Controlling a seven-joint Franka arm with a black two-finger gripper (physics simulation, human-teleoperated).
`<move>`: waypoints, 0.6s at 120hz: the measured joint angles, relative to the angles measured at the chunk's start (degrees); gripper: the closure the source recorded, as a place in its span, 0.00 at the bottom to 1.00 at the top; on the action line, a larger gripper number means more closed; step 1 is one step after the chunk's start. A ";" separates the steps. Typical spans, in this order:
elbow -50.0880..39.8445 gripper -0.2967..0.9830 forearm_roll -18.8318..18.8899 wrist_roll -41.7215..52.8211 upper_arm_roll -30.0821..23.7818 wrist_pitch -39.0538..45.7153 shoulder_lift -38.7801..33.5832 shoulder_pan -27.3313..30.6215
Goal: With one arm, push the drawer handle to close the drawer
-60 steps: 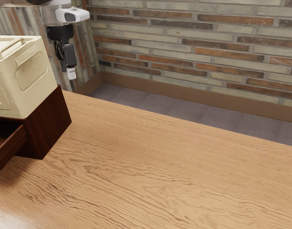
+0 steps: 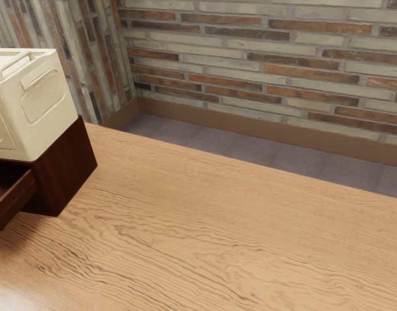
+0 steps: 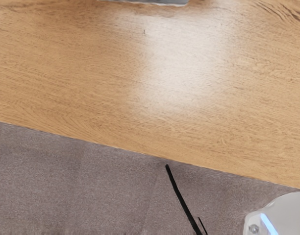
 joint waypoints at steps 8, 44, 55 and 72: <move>-6.67 0.24 -0.72 0.44 3.92 9.22 0.97 3.11; -7.90 0.72 0.41 -0.35 1.65 27.67 9.20 0.89; -7.93 0.77 0.43 -0.60 0.83 29.49 9.66 -0.16; -8.09 0.82 -1.10 -0.89 0.65 31.06 10.51 -3.89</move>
